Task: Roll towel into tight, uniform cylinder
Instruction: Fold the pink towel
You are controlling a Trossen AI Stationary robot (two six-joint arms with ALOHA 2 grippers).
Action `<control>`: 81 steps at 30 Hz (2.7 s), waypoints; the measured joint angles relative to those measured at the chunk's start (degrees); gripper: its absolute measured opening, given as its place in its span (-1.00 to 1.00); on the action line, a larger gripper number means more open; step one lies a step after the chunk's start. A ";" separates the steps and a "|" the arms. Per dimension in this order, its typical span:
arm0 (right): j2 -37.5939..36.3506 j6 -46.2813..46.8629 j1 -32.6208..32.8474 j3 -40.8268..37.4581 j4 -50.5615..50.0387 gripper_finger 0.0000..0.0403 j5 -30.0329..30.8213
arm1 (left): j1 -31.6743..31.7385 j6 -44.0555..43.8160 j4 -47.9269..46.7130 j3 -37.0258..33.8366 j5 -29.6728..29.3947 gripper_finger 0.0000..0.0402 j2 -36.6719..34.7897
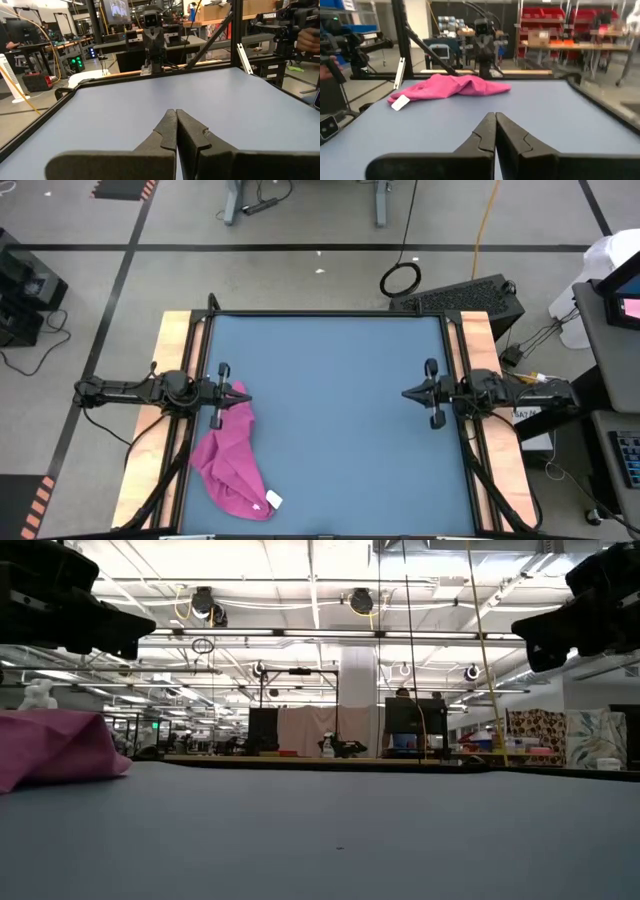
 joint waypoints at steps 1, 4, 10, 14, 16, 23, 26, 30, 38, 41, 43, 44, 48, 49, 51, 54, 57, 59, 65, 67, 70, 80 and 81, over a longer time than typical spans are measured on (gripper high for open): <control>0.81 1.11 0.00 1.24 -0.81 -1.00 0.50 | -0.02 0.00 0.02 0.00 0.02 -0.99 0.00; 4.13 3.82 0.00 6.51 -3.26 -1.00 0.58 | -0.01 0.00 0.03 0.01 0.01 -0.99 0.00; 12.51 6.44 0.00 19.65 -10.37 -1.00 0.50 | 0.00 0.02 0.06 0.02 -0.04 -0.99 0.00; 18.41 6.41 0.00 29.05 -16.25 -1.00 0.49 | 0.00 0.02 0.22 0.02 -1.29 -0.99 0.00; 21.33 6.41 0.00 33.68 -18.14 -1.00 0.51 | 0.00 0.02 0.20 0.02 -1.29 -0.99 0.00; 29.69 5.59 0.00 45.95 -20.83 -1.00 0.51 | 0.00 0.02 0.22 0.00 -1.29 -0.99 0.00; 32.30 4.56 0.00 48.82 -21.71 -1.00 0.51 | 0.00 0.02 0.20 0.02 -1.30 -0.99 0.00; 35.21 3.57 0.00 49.60 -22.00 -1.00 0.51 | 0.00 0.02 0.22 0.00 -1.31 -0.99 0.00; 41.80 3.57 0.00 49.60 -27.86 -1.00 0.51 | 0.00 -0.02 0.34 0.02 -1.31 -0.99 0.00; 44.63 3.57 0.00 49.60 -29.34 -1.00 0.51 | 0.00 -1.82 2.10 0.04 -1.31 -0.99 -0.02; 46.75 3.56 0.00 49.60 -29.88 -1.00 0.50 | 0.00 -6.12 3.14 0.07 -1.88 -0.99 0.14; 47.86 3.57 0.00 49.60 -29.92 -1.00 0.50 | 0.00 -7.10 4.35 0.07 -2.78 -0.99 0.34; 52.51 3.55 0.00 49.60 -29.64 -1.00 0.49 | 0.00 -8.71 5.15 0.07 -6.66 -0.99 0.37; 53.81 3.49 0.00 49.60 -29.60 -1.00 0.49 | 0.00 -9.53 5.14 0.10 -8.16 -0.99 0.35; 56.51 3.14 0.00 49.58 -29.32 -1.00 0.49 | 0.00 -11.36 3.68 0.52 -10.75 -0.99 0.44; 60.48 2.66 0.20 48.80 -26.27 -1.00 0.39 | 0.00 -12.97 1.79 3.26 -11.86 -0.99 1.45; 64.26 1.26 0.94 45.88 -19.93 -1.00 0.35 | -0.02 -14.43 -1.85 7.38 -13.57 -0.99 3.67; 66.78 0.99 1.60 43.40 -14.79 -1.00 0.28 | -0.02 -16.10 -6.04 10.97 -15.17 -0.99 6.10; 75.35 2.35 3.64 37.88 -2.68 -1.00 0.23 | -0.13 -22.97 -20.35 22.87 -17.65 -0.95 17.35; 78.21 2.80 4.23 37.45 -1.07 -1.00 0.20 | -0.13 -24.95 -23.93 26.39 -16.88 -0.87 21.62; 82.24 3.38 5.02 37.45 0.97 -1.00 0.20 | -0.17 -27.68 -29.32 30.32 -13.66 -0.72 27.99; 92.44 3.52 7.05 37.45 11.08 -1.00 0.19 | -1.12 -48.27 -49.16 36.00 -8.87 -0.28 41.76; 93.24 3.46 7.17 37.45 12.10 -1.00 0.21 | -1.14 -50.91 -50.89 36.00 -8.87 -0.28 42.41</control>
